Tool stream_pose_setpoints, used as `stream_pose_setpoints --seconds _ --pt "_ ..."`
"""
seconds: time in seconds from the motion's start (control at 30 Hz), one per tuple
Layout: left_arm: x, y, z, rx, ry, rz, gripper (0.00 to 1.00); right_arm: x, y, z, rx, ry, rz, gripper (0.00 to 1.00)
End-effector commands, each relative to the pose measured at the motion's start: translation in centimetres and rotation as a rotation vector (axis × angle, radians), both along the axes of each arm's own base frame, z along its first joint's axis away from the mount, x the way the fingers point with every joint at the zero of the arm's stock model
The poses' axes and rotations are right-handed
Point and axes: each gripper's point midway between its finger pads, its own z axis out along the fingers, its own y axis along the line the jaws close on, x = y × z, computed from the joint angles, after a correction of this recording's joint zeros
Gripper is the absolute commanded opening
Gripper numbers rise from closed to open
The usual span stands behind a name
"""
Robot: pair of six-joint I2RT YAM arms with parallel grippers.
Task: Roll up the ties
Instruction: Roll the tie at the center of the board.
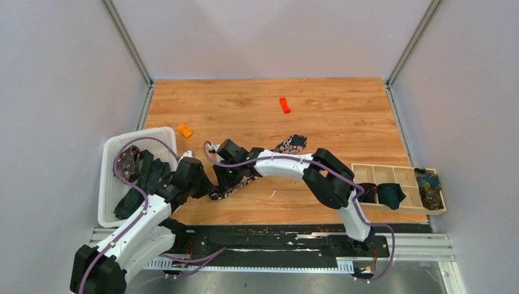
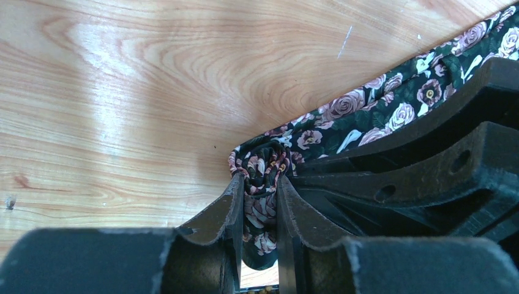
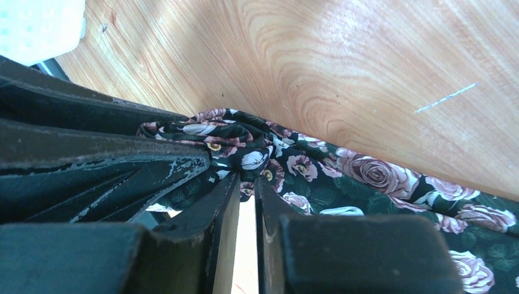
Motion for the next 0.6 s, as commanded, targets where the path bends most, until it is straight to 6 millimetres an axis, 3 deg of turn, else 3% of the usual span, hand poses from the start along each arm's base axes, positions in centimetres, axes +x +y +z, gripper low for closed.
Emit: stream_pose_setpoints --seconds 0.0,0.2,0.57 --pt "1.0 -0.5 2.4 -0.016 -0.062 -0.020 0.07 0.9 1.6 1.7 0.034 -0.043 -0.006 0.16" --pt "0.9 -0.6 2.7 -0.023 -0.064 -0.022 0.07 0.7 2.3 1.9 0.051 -0.029 0.006 0.16" --pt "1.0 -0.7 3.4 -0.011 -0.056 -0.043 0.07 -3.3 4.8 1.9 0.147 0.088 0.090 0.16"
